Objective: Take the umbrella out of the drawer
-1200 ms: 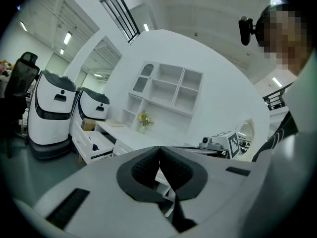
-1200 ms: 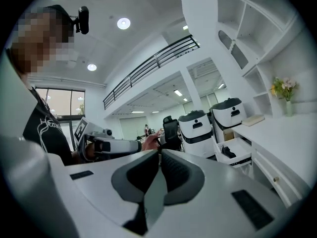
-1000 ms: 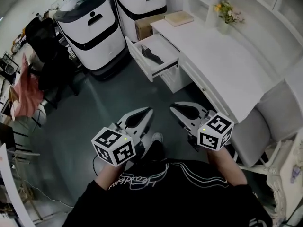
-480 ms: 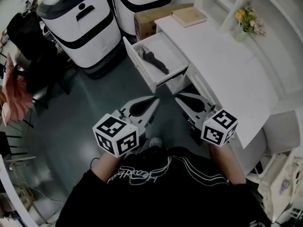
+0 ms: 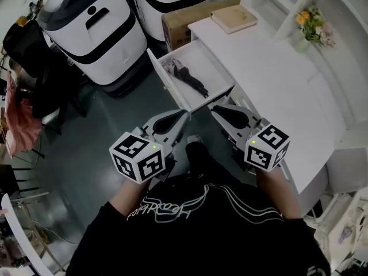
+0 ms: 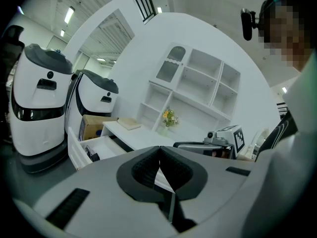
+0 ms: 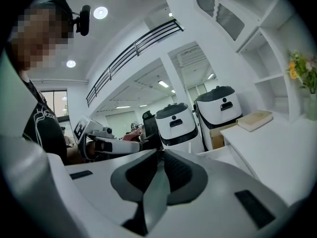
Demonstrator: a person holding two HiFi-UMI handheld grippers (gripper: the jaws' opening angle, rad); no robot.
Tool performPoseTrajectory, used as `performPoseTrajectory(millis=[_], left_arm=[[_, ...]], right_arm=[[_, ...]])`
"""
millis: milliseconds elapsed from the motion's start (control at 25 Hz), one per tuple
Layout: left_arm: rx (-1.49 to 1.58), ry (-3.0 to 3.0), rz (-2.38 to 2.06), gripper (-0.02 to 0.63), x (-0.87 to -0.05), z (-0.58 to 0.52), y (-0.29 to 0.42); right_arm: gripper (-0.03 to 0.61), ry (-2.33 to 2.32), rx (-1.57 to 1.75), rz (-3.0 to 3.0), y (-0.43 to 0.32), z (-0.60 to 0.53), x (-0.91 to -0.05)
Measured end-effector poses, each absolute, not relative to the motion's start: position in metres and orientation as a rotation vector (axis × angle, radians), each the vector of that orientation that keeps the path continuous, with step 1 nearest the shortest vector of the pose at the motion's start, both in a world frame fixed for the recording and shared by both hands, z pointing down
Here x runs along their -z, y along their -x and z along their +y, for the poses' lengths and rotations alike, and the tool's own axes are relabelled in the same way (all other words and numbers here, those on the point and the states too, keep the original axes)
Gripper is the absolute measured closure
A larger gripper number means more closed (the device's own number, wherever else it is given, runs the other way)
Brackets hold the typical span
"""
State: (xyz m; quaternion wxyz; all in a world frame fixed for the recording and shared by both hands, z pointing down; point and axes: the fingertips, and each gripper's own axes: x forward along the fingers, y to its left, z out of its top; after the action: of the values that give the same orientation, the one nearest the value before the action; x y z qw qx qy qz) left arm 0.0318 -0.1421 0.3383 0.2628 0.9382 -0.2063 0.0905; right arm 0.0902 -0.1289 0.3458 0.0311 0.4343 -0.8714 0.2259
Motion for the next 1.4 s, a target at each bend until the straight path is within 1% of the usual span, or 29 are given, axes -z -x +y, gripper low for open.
performPoseTrajectory(millis=[360,600,760,1040,1400], left_arm=[[-0.277,-2.437,-0.649,0.592,-0.375,-0.234,-0.052],[-0.282,-2.366,-0.711,0.592,-0.402,-0.292,-0.053],[-0.283,-2.316,-0.745,0.592,-0.423,-0.321,-0.052],[-0.289,-2.249,-0.788,0.592,-0.451,-0.355,-0.047],[-0.287,-2.175,-0.852,0.592,-0.482,-0.383,-0.034]], right_arm=[[0.518,-1.239,-0.79,-2.666,-0.116,-0.23,-0.39],[0.439,-1.18,-0.841,-2.621,-0.118,-0.292,-0.422],[0.385,-1.158,-0.852,-2.557,-0.121,-0.327,-0.458],[0.364,-1.067,-0.852,-2.448,-0.119,-0.375,-0.525],[0.353,-0.978,-0.837,-2.285,-0.112,-0.415,-0.619]])
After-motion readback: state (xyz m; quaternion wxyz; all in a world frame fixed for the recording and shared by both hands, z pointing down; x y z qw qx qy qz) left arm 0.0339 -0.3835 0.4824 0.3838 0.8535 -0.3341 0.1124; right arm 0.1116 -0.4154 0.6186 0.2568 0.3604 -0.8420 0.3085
